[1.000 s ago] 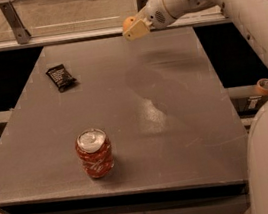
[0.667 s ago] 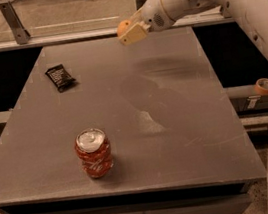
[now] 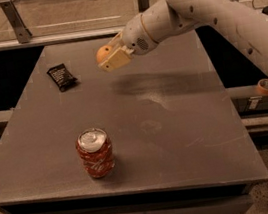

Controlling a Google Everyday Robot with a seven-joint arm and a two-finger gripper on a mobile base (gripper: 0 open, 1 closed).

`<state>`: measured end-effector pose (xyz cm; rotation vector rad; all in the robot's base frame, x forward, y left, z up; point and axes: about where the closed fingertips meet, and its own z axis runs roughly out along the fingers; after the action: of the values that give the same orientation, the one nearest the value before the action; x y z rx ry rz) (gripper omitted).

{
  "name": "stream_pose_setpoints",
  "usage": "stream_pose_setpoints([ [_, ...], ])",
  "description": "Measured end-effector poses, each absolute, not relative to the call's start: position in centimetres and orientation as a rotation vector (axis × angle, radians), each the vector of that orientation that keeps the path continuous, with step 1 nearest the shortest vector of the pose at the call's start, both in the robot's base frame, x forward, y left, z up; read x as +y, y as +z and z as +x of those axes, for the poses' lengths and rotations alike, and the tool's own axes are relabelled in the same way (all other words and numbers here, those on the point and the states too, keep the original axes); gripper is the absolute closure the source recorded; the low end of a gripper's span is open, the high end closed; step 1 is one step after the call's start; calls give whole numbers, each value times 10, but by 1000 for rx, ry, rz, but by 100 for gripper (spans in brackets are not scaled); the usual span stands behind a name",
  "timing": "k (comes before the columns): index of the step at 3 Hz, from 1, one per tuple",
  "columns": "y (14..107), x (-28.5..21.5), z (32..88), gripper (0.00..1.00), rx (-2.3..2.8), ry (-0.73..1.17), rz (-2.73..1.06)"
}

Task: Move orange near rxbar chocolate

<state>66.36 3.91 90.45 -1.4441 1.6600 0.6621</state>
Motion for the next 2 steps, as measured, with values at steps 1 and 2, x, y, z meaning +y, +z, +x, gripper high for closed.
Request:
stream_pose_setpoints([
  [1, 906, 39, 665, 100, 1658, 660, -1442],
  [2, 898, 72, 662, 100, 1611, 735, -1451],
])
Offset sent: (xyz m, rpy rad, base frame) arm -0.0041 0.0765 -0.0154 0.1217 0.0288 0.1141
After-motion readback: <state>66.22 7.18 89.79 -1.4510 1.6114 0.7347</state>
